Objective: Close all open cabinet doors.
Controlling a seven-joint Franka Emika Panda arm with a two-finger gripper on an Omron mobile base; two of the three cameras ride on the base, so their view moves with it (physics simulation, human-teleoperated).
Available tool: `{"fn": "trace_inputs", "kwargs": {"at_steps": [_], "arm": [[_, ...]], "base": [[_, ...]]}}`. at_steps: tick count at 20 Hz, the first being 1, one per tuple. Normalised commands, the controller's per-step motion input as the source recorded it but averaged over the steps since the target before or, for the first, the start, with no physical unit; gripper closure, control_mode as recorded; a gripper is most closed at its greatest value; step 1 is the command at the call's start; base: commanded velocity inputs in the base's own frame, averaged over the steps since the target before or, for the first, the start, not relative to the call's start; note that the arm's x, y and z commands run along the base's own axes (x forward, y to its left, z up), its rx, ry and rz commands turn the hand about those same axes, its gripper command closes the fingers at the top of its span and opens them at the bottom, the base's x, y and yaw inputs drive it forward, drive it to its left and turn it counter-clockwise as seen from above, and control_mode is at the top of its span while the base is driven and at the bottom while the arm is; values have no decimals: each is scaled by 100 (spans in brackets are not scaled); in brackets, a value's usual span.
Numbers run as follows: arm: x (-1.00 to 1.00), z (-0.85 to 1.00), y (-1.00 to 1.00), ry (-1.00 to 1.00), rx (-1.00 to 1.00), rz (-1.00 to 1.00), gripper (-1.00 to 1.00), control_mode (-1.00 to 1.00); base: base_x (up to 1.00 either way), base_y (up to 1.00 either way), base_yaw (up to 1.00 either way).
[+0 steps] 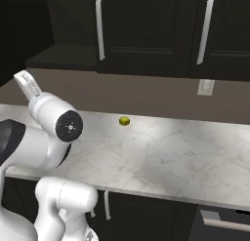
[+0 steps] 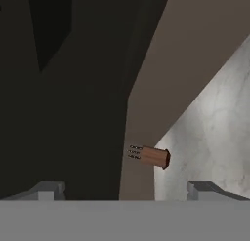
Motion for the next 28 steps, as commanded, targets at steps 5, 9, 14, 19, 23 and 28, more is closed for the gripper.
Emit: {"fn": "trace_inputs", "kwargs": {"at_steps": [5, 9, 14, 19, 23, 28], "arm": [[-36, -2, 54, 8, -1, 13, -100, -100], [-44, -6, 47, 1, 0, 9, -100, -100], [-52, -6, 30, 2, 0, 1, -100, -100], [-38, -10, 33, 13, 0, 0, -100, -100], [-48, -7, 24, 12, 0, 0, -100, -100], [-46, -10, 23, 5, 0, 0, -100, -100]], "base": [[0, 0, 0], [0, 0, 0], [0, 0, 0], [0, 0, 0], [0, 0, 0], [0, 0, 0]]}}
